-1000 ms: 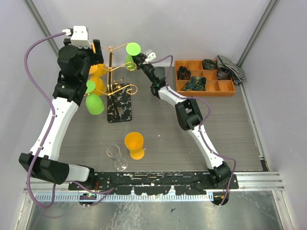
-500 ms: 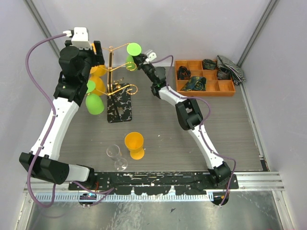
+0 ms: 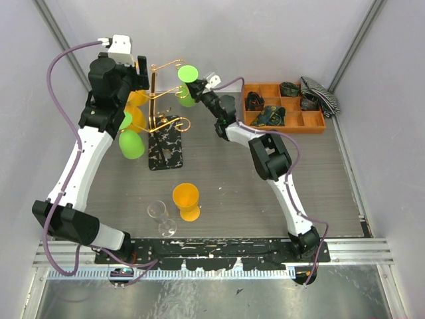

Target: Place the wine glass upside down on the wine glass rack

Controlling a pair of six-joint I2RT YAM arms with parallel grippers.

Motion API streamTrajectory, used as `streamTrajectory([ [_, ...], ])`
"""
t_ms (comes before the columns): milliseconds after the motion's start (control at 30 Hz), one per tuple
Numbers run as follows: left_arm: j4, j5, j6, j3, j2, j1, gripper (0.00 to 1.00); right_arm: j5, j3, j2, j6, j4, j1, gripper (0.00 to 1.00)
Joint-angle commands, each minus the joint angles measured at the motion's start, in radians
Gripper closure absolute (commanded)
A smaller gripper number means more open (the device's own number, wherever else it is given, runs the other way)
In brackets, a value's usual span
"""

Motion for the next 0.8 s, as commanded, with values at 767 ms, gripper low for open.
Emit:
streamTrajectory([
  [767, -0.303, 0.334, -0.144, 0.467, 0.467, -0.025, 0.17, 0.163, -0.530, -0.704, -0.038, -0.128, -0.115, 0.99],
])
